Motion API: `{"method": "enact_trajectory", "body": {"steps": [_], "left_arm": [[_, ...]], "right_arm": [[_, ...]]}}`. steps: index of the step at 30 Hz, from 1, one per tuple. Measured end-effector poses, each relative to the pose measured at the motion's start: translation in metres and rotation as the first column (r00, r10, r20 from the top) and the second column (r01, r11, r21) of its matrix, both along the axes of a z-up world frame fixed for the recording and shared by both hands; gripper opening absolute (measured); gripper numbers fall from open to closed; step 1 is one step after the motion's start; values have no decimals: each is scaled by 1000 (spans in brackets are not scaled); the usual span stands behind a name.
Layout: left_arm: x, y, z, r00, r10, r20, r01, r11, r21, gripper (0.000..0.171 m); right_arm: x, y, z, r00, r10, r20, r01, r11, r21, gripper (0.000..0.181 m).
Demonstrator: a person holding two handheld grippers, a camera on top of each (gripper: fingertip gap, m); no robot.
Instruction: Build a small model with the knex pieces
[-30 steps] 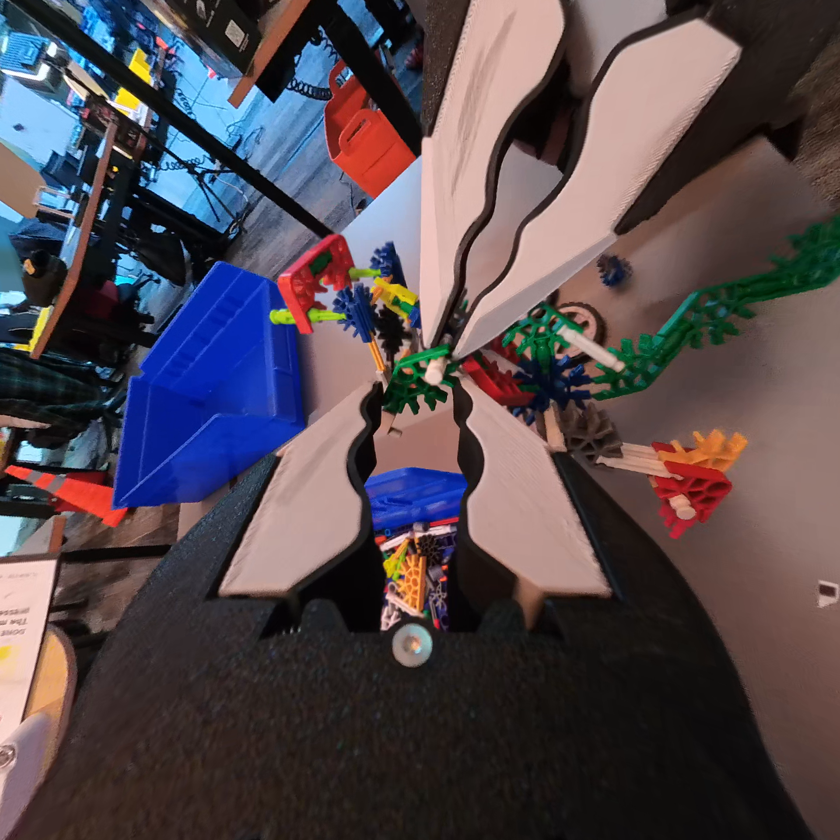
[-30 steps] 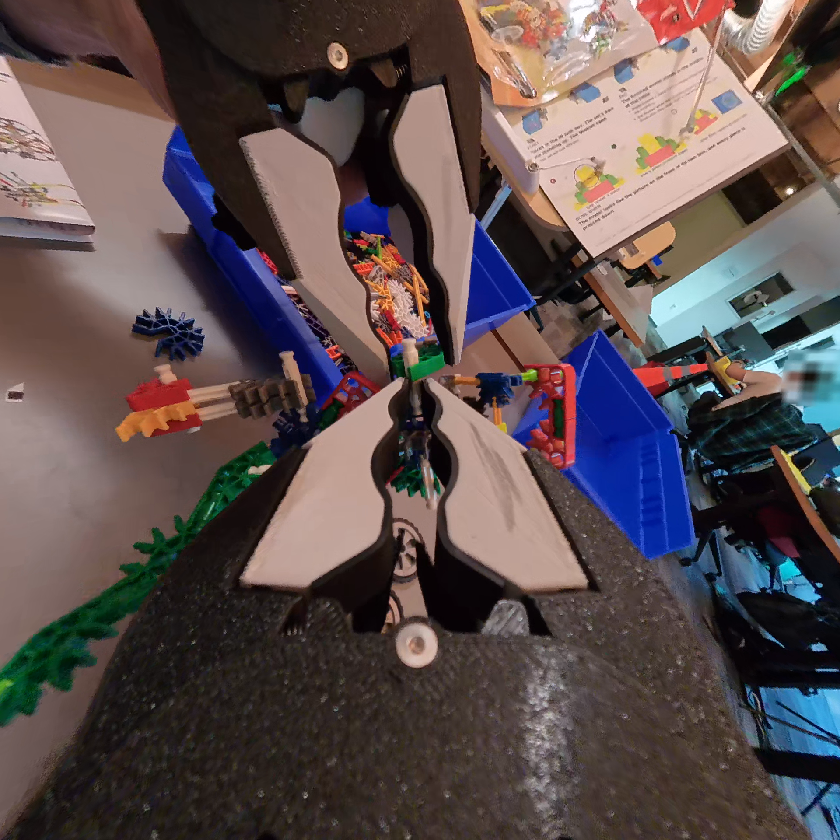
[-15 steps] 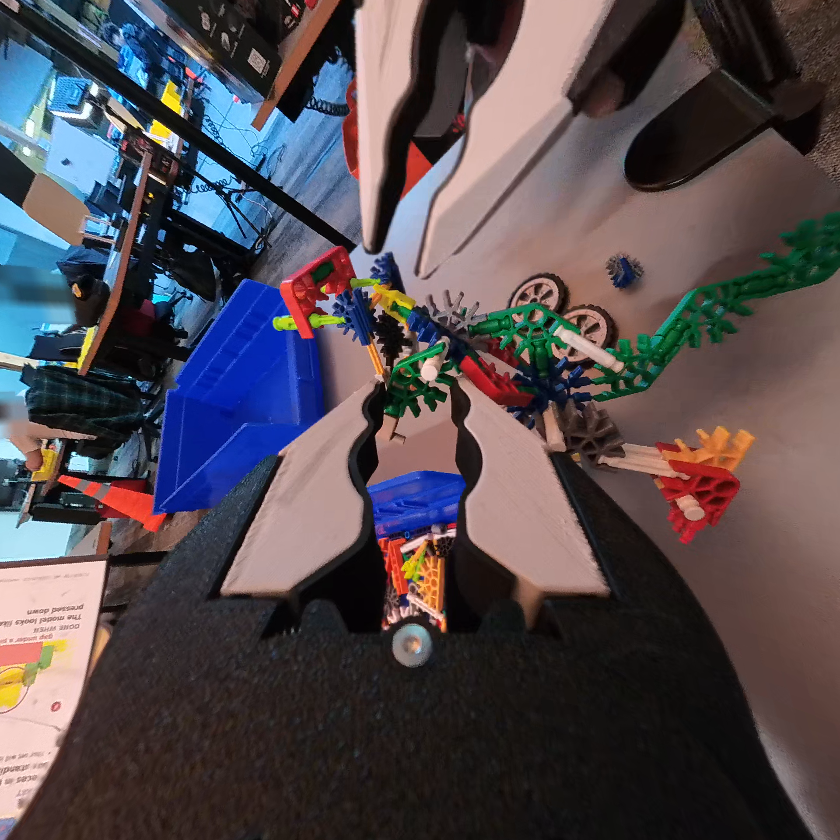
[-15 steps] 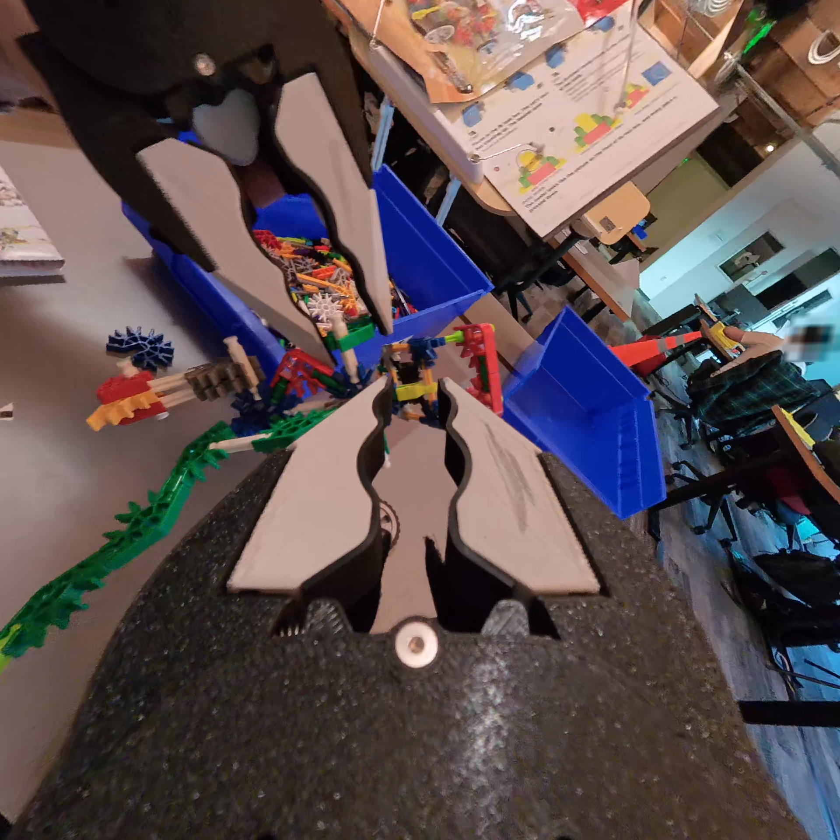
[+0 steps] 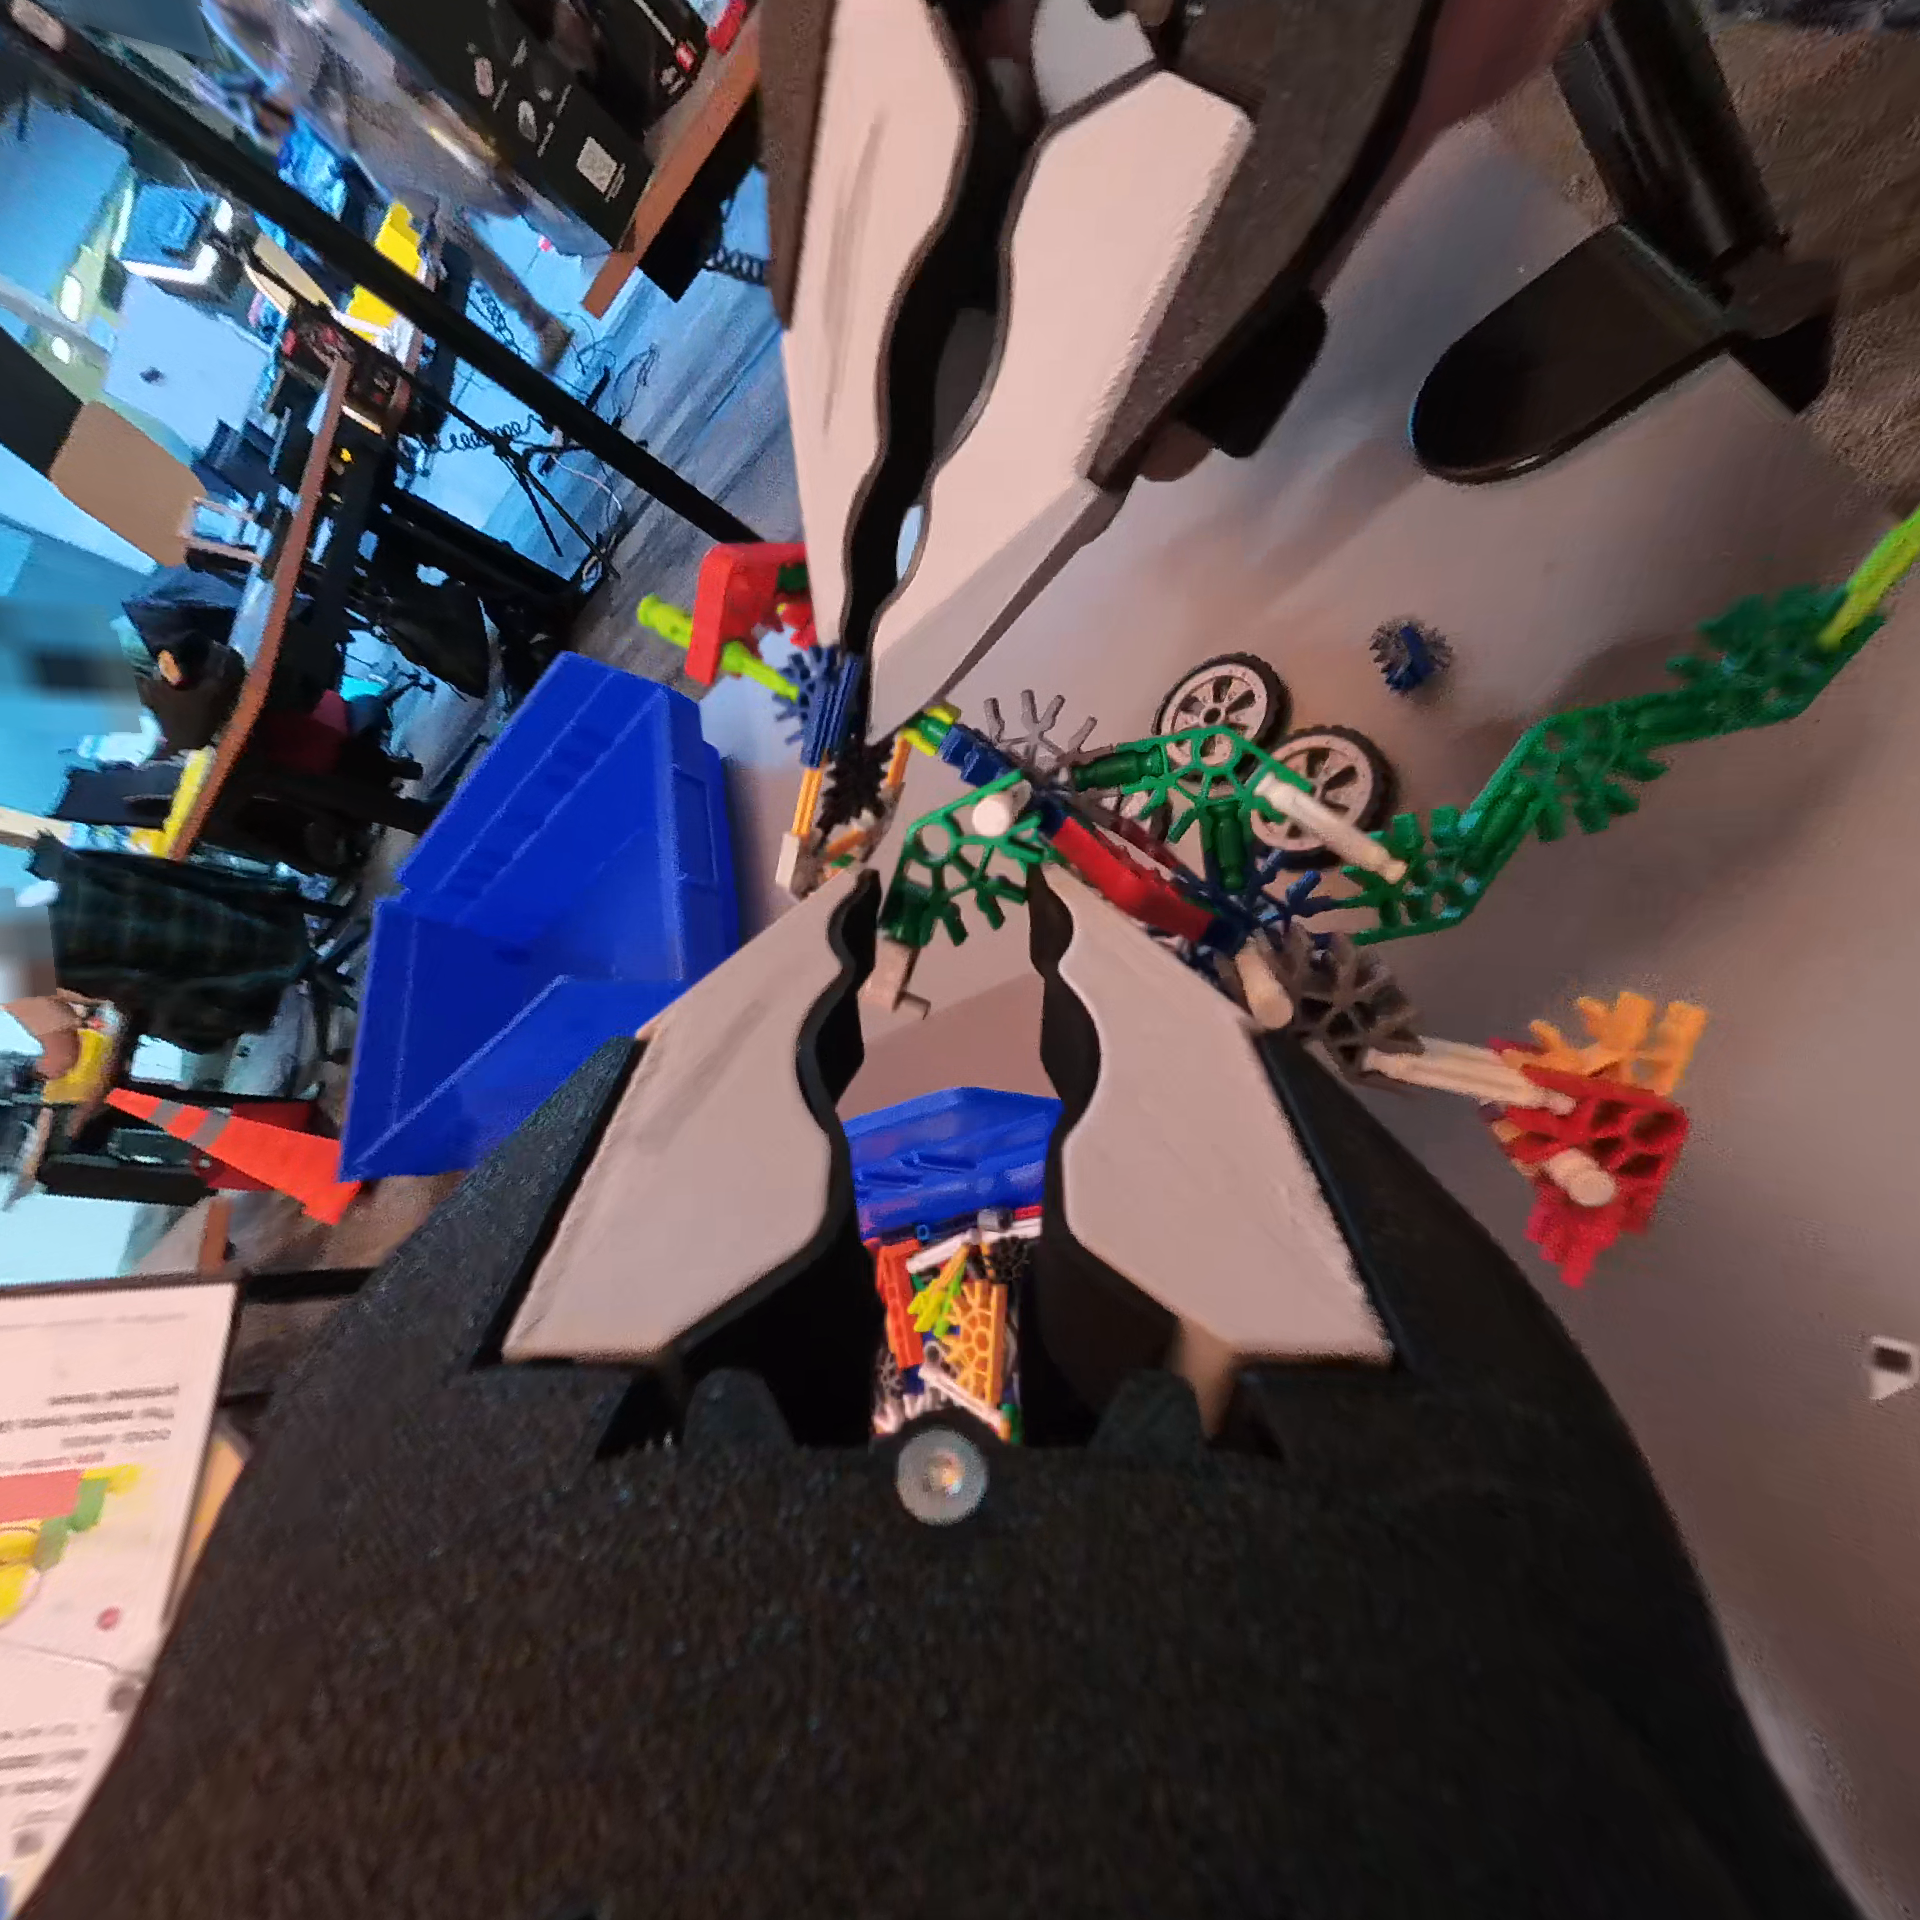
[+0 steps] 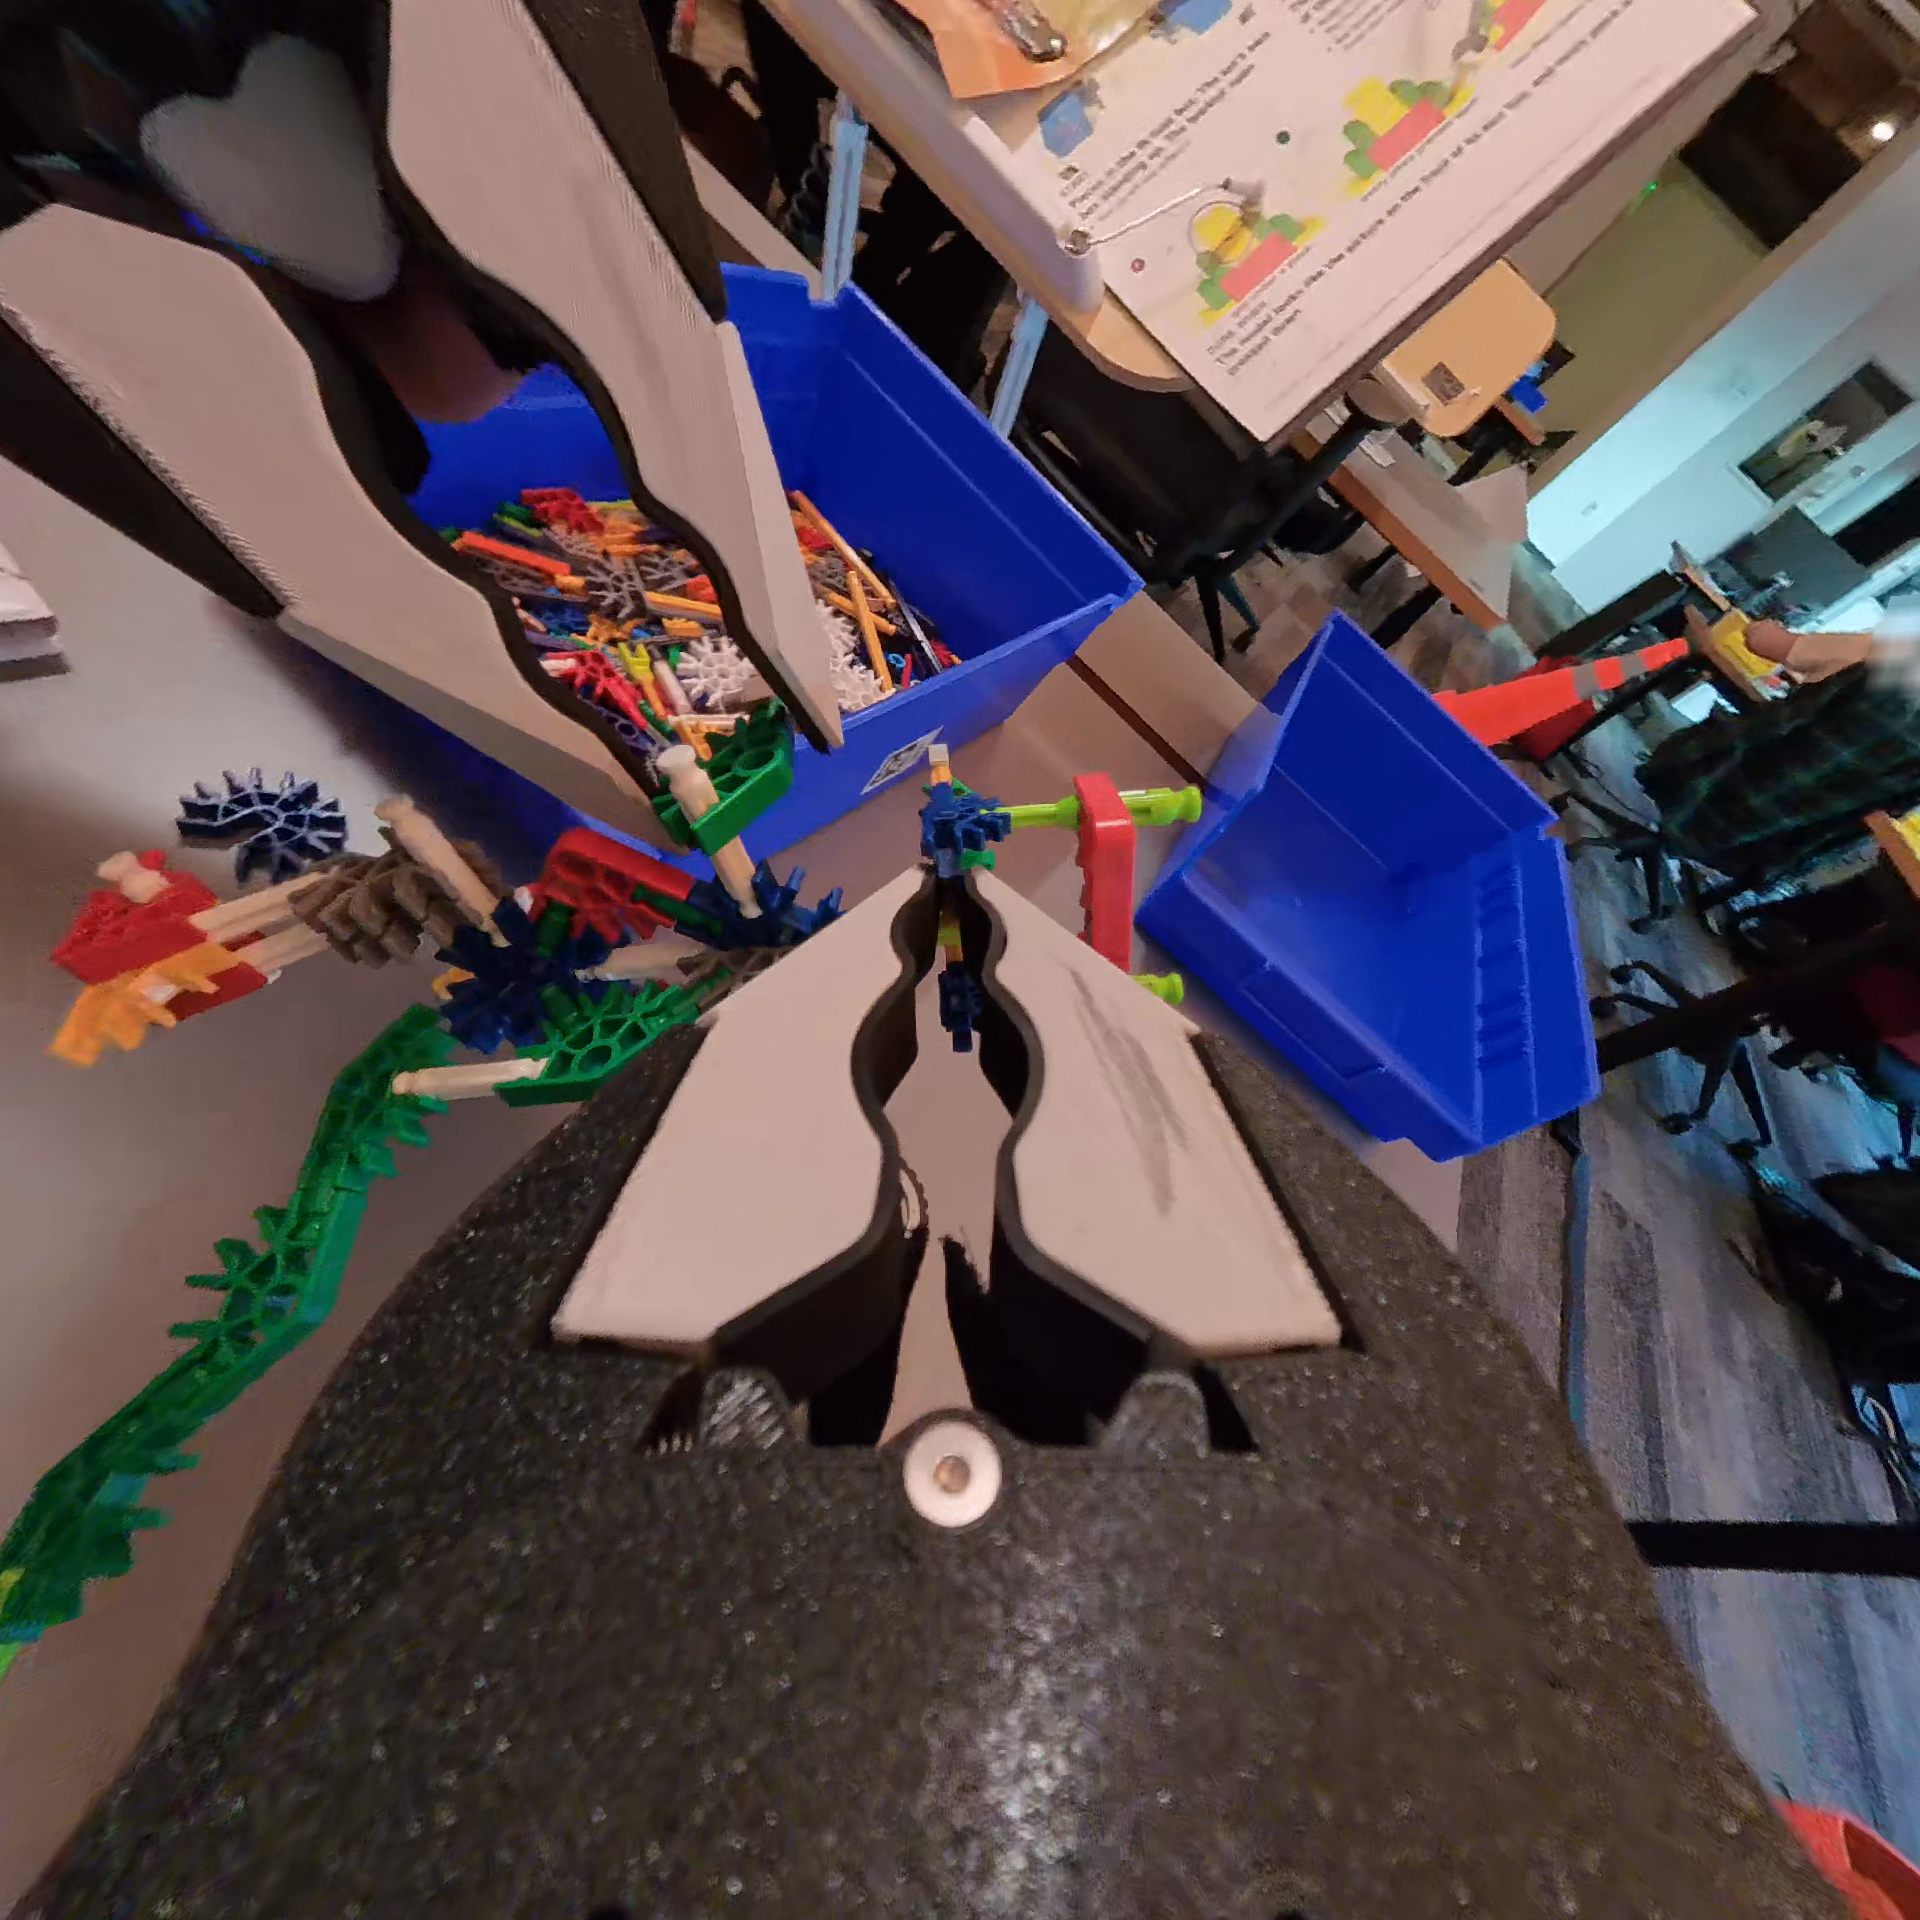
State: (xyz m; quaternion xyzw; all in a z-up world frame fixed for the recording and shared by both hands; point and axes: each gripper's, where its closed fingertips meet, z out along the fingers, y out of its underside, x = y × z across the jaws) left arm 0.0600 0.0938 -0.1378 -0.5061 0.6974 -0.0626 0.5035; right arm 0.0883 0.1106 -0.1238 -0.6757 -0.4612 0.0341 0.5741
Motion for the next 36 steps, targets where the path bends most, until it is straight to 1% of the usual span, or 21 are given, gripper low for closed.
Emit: {"method": "enact_trajectory", "body": {"steps": [3, 5, 7, 8, 11, 13, 15, 16, 17, 18, 19, 20, 21, 22, 23, 25, 27, 30, 32, 34, 36], "left_arm": [[-4, 4, 6, 999, 30, 37, -28, 998, -61, 46], [-5, 5, 10, 997, 51, 61, -44, 993, -113, 52], [-4, 6, 9, 993, 86, 82, -67, 976, -207, 58], [-4, 8, 7, 991, 107, 86, -84, 967, -242, 65], [-2, 9, 0, 987, 132, 88, -96, 940, -327, 67], [-2, 9, -1, 986, 137, 97, -95, 930, -354, 66], [-1, 5, 1, 986, 120, 117, -65, 919, -388, 68], [0, 1, 2, 987, 102, 127, -41, 910, -412, 79], [1, -3, 3, 987, 87, 136, -19, 899, -438, 80], [2, -4, 4, 986, 85, 142, -15, 899, -438, 80], [3, 0, 3, 985, 102, 137, -37, 910, -414, 82], [4, 0, 0, 986, 108, 128, -48, 914, -404, 86], [6, 1, -1, 985, 120, 126, -61, 916, -396, 87], [7, 6, -2, 982, 144, 122, -89, 923, -374, 81], [7, 10, -4, 979, 166, 117, -115, 926, -359, 78], [12, 10, -9, 976, 182, 120, -123, 915, -383, 74], [15, 14, -12, 971, 199, 135, -135, 917, -376, 72], [13, 19, -11, 963, 215, 164, -142, 919, -368, 58], [14, 20, -7, 955, 217, 202, -127, 915, -384, 52], [13, 22, -3, 947, 224, 231, -127, 920, -372, 44], [12, 22, -3, 948, 220, 228, -128, 924, -360, 31]], "right_arm": [[2, 2, 4, 999, -36, -26, 37, 999, 36, 2], [3, 4, 8, 997, -62, -40, 64, 996, 61, 2], [2, 3, 13, 996, -71, -60, 76, 994, 82, 2], [1, 3, 15, 995, -73, -70, 79, 993, 87, 3], [-2, 4, 19, 991, -85, -100, 94, 991, 96, 4], [-2, 5, 20, 987, -93, -133, 104, 992, 78, 4], [2, 9, 22, 979, -114, -171, 126, 990, 61, 3], [5, 11, 24, 971, -126, -204, 138, 989, 48, 3], [6, 12, 27, 961, -131, -244, 142, 989, 28, 3], [7, 13, 28, 952, -137, -273, 145, 989, 12, 2], [8, 14, 29, 950, -140, -278, 148, 989, 9, 2], [7, 15, 30, 952, -146, -269, 155, 988, 15, 2], [6, 15, 30, 954, -149, -261, 160, 987, 20, 2], [3, 14, 31, 954, -142, -263, 152, 988, 21, 3], [0, 13, 31, 954, -132, -271, 141, 990, 15, 3], [-5, 12, 32, 954, -121, -275, 129, 992, 13, 3], [-8, 12, 34, 953, -121, -279, 129, 992, 13, 3], [-7, 13, 38, 940, -118, -321, 124, 992, -2, 4], [-5, 14, 42, 923, -118, -366, 117, 993, -25, 4], [-1, 15, 46, 891, -117, -439, 96, 993, -71, 4], [4, 17, 48, 852, -121, -510, 76, 991, -109, 3]]}}
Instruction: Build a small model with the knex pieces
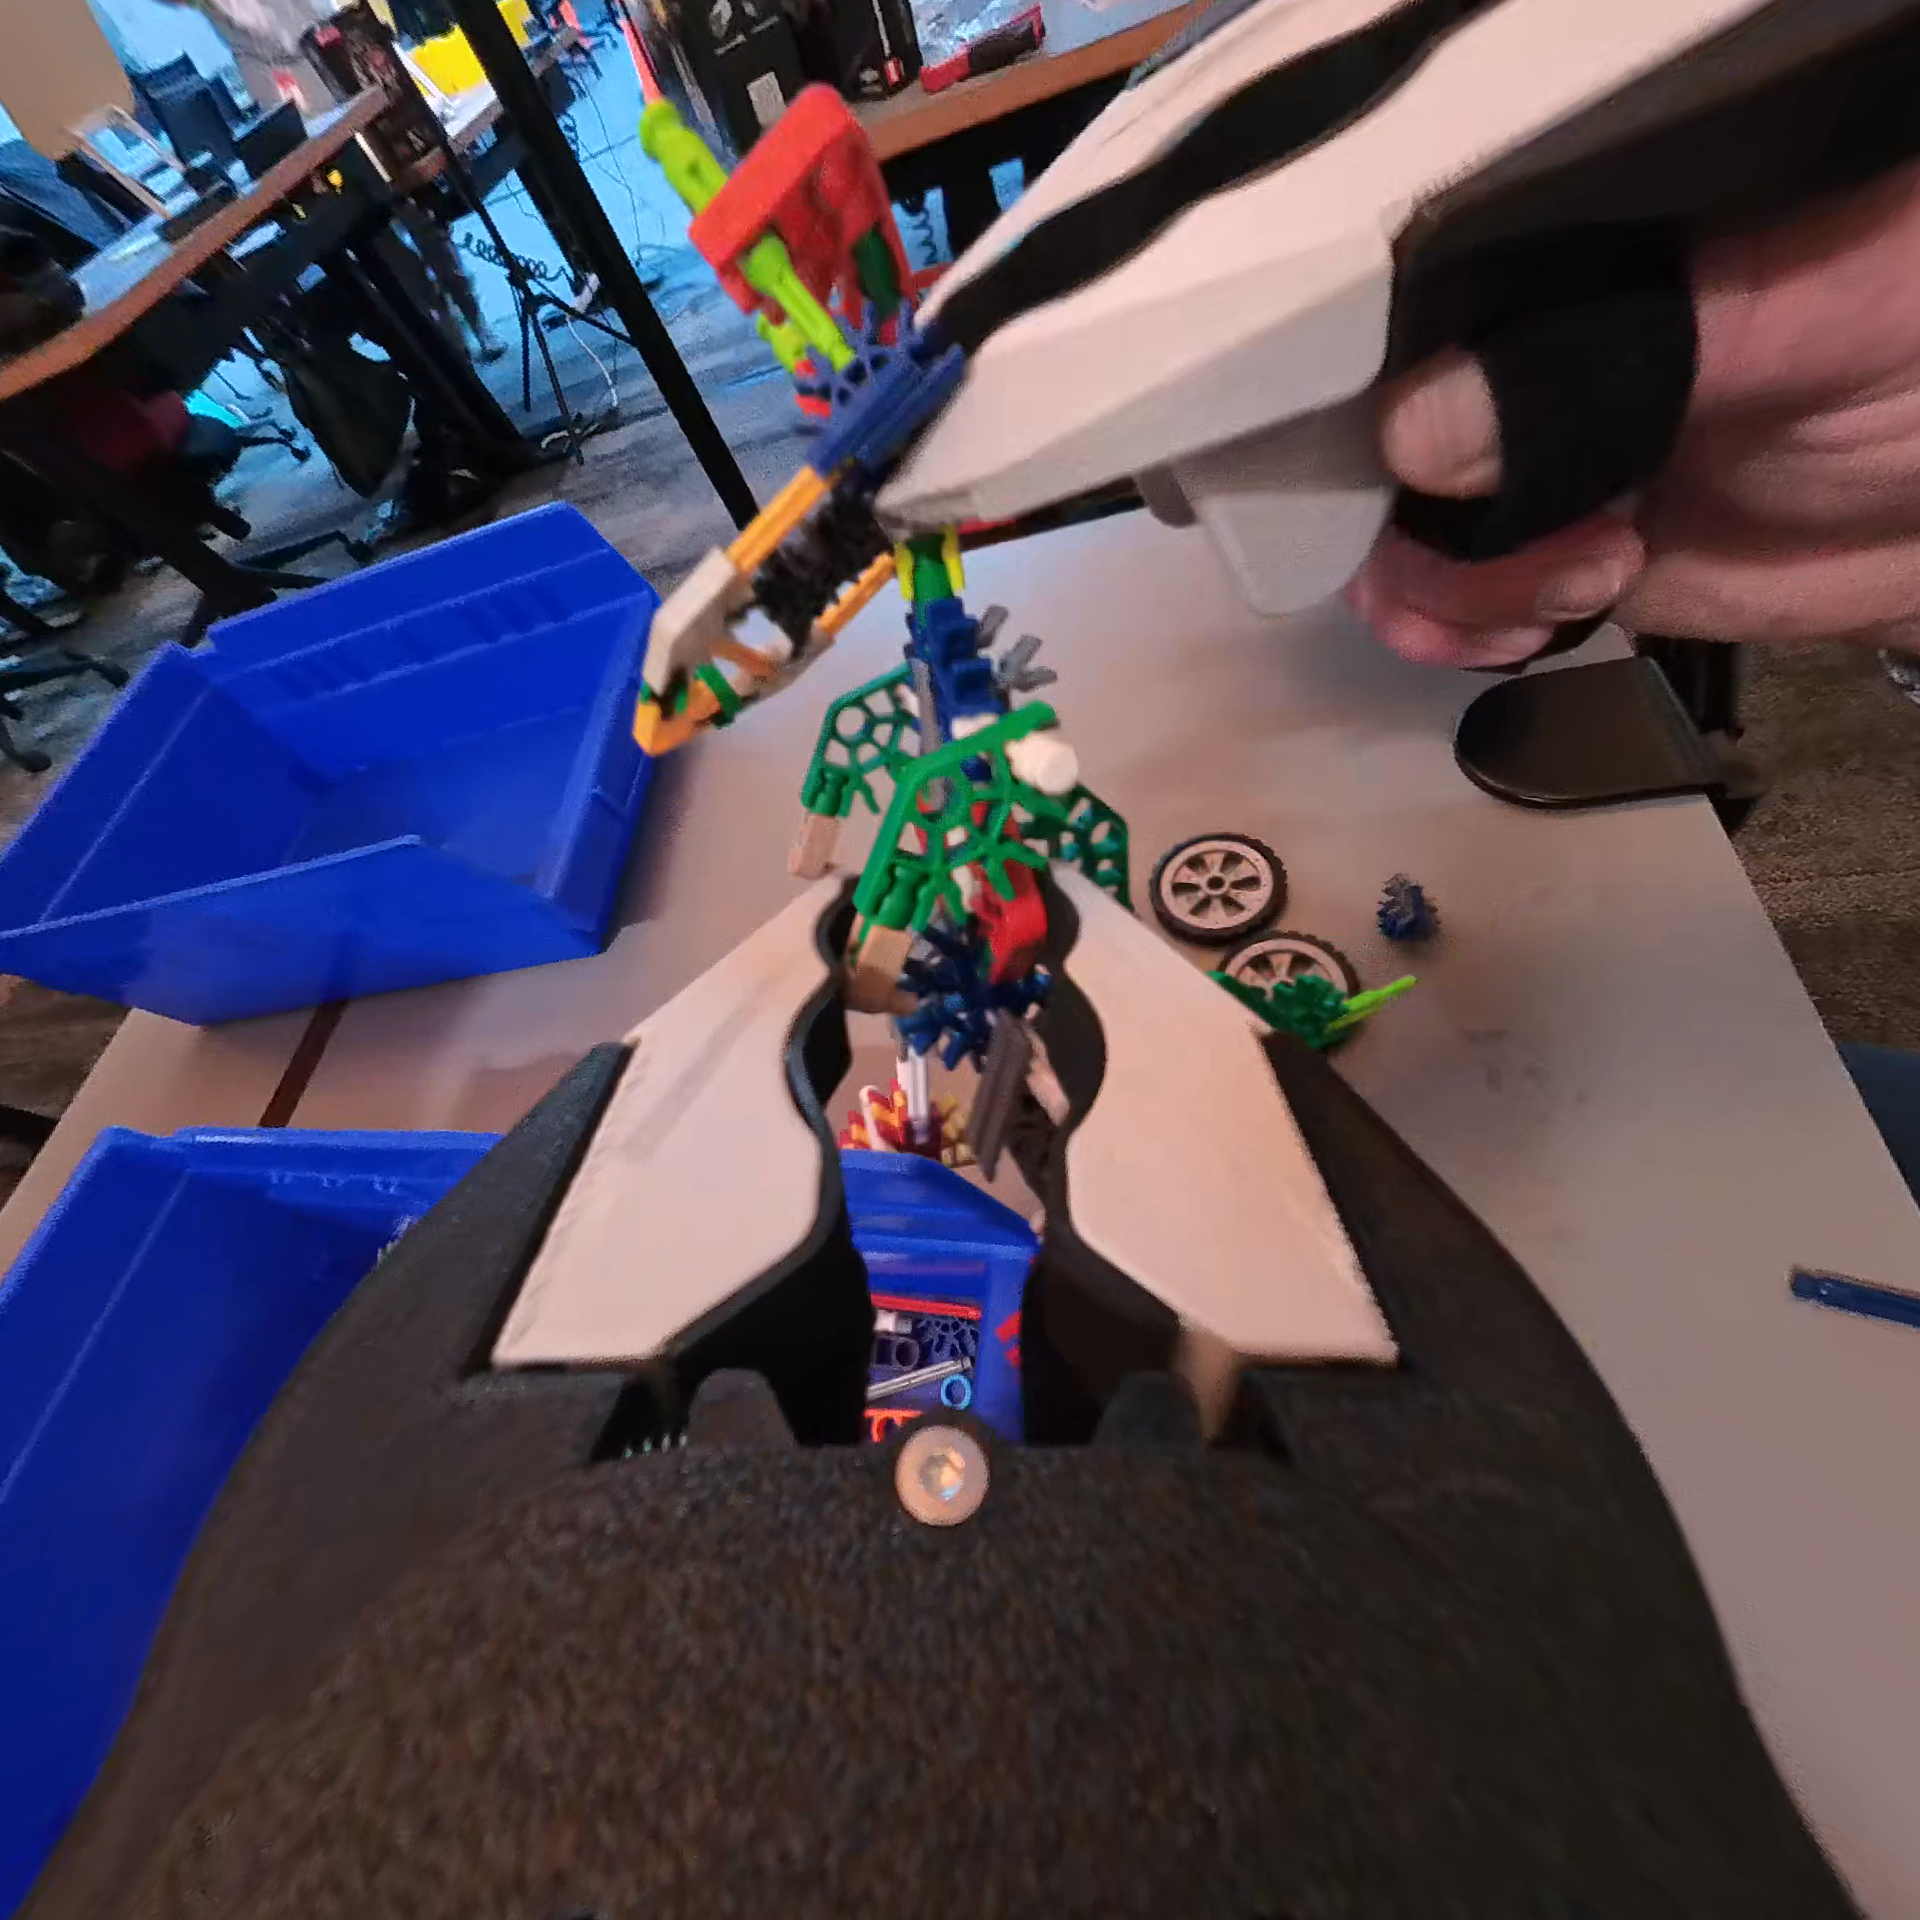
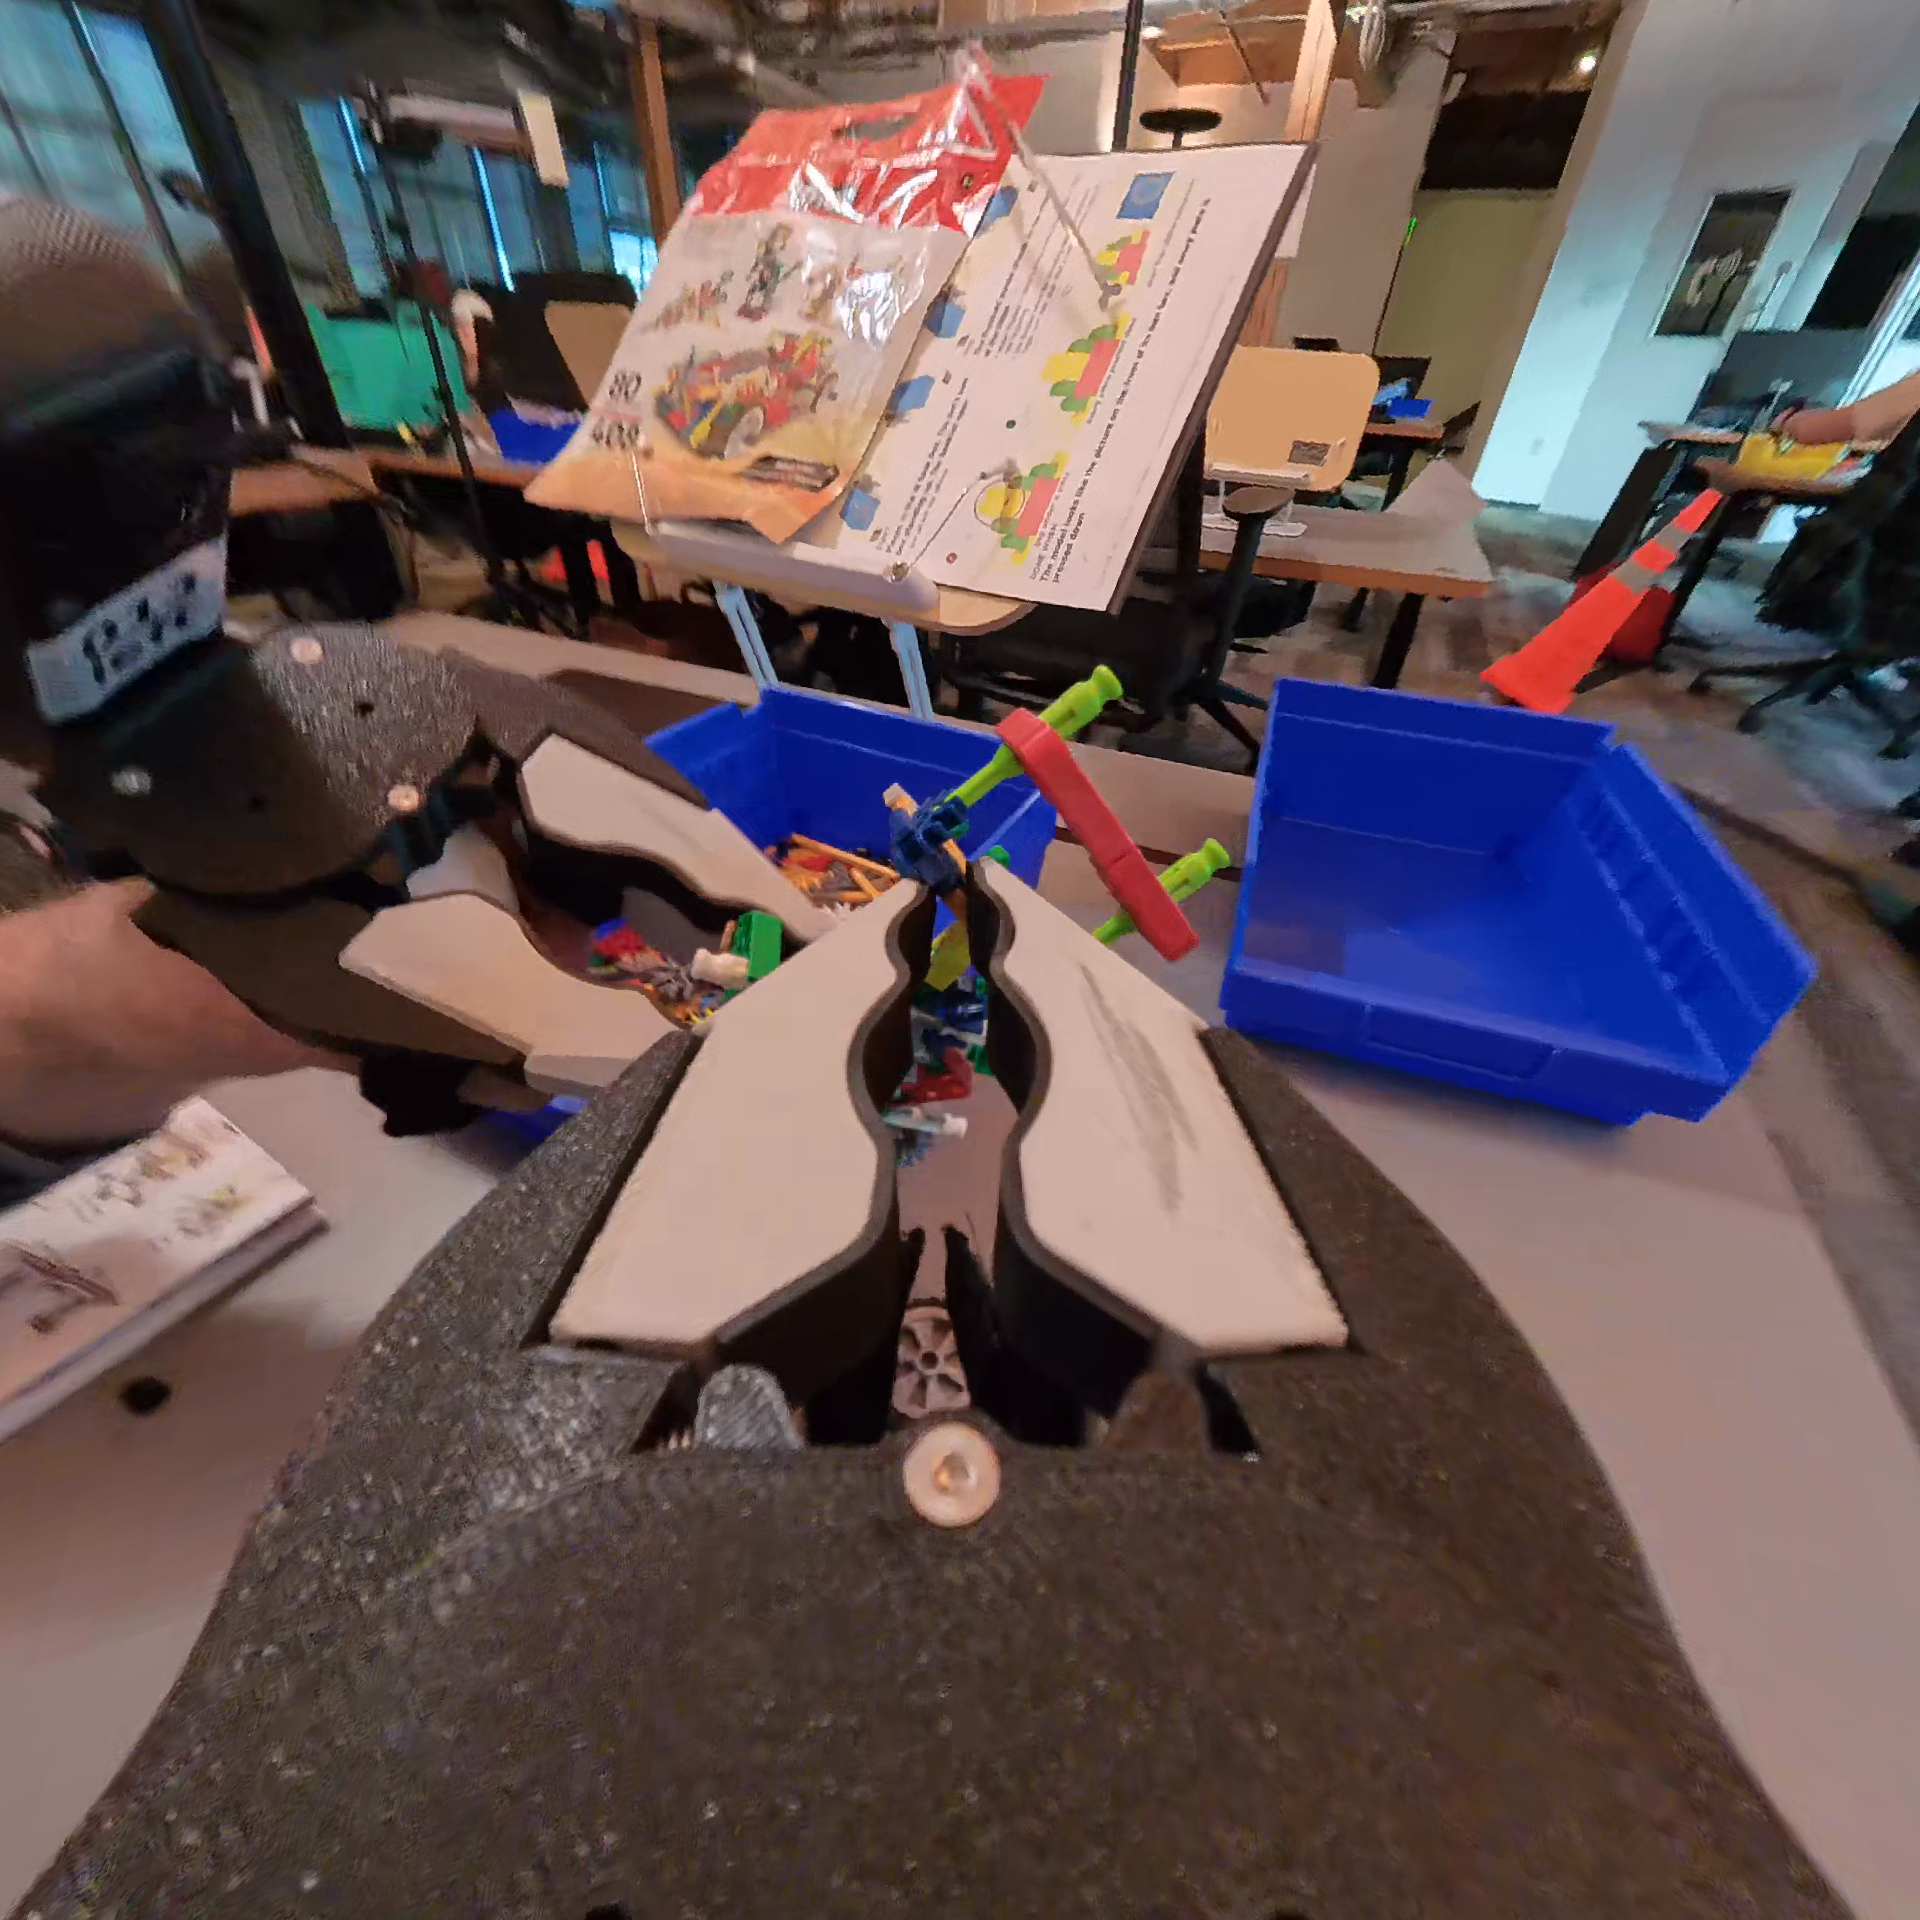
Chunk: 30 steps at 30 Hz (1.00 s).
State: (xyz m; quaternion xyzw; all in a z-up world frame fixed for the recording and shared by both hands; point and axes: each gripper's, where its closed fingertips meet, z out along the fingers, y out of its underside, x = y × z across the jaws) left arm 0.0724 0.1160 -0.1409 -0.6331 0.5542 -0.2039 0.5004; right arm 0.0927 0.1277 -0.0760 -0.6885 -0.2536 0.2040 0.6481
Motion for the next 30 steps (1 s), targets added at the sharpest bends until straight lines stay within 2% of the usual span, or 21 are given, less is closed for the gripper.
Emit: {"method": "enact_trajectory", "body": {"steps": [2, 7, 11, 12, 15, 19, 22, 26, 30], "left_arm": [[3, -4, 0, 1000, -17, 7, 16, 1000, 20, 17], [7, -6, 3, 1000, -10, 5, 10, 996, 90, 14], [6, -6, 12, 1000, 13, -4, -12, 983, 184, 10], [7, -8, 15, 1000, 5, 0, -5, 982, 188, 10], [10, -11, 14, 999, 9, -41, 2, 969, 245, 10], [10, -13, 16, 1000, -8, -28, 15, 970, 243, 10], [9, -14, 12, 999, -29, -42, 37, 981, 191, 11], [15, -21, 7, 997, -68, -31, 71, 990, 123, 11], [22, -24, -3, 996, -81, -28, 83, 993, 78, 11]], "right_arm": [[4, 0, 3, 997, 18, -72, -20, 1000, -23, 3], [7, -2, 7, 984, 60, -168, -68, 997, -44, 3], [22, -4, 24, 903, 116, -414, -158, 985, -70, 0], [24, -5, 27, 893, 129, -430, -172, 983, -63, 1], [20, -7, 26, 920, 133, -368, -162, 986, -50, 1], [27, -4, 30, 880, 143, -452, -190, 980, -60, 1], [34, -5, 36, 865, 158, -476, -202, 978, -43, 1], [36, -10, 34, 914, 144, -379, -168, 985, -31, 1], [36, -12, 18, 973, 72, -218, -81, 996, -30, 1]]}}
